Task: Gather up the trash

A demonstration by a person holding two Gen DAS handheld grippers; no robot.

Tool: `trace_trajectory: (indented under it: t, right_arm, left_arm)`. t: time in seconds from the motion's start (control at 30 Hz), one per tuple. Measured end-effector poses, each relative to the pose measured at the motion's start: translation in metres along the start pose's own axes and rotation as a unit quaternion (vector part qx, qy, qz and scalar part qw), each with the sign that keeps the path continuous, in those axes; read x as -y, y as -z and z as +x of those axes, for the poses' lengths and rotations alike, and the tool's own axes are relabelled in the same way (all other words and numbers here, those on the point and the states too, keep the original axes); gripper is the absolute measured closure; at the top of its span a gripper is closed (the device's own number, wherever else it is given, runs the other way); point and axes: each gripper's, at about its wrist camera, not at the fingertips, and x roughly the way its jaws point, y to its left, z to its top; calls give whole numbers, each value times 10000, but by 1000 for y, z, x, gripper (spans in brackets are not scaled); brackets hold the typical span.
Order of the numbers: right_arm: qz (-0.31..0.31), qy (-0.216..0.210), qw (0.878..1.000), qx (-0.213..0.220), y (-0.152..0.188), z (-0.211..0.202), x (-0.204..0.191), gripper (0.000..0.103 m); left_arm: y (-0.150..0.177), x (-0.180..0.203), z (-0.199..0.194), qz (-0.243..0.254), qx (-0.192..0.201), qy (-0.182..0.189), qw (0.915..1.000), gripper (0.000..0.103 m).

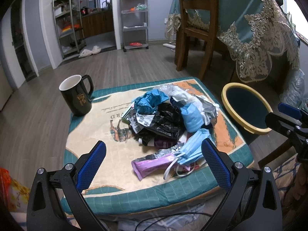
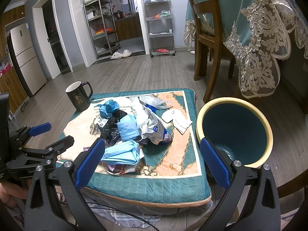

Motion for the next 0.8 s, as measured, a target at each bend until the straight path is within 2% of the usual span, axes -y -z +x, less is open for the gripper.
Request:
trace_trajectory:
  t: [0.27,0.5,0.67,0.8]
  right_arm:
    - [23,7,9998,-182,2,6,-1,6]
    - [110,-200,9989,-398,1,17,4,6]
    - [154,-310,9978,-571,-4,28,3,8]
    - [75,-345,9974,-621,-9,35,2,8]
  left_arm:
    - [-3,-19,14,-346,-383,40,9987,5]
    - [-16,-34,32,-663,-652,170,9955,7]
    - [-36,-39,53,-681,-926,388,9926,30]
    - [-56,-37,73,-577,-1021,487,9919,34]
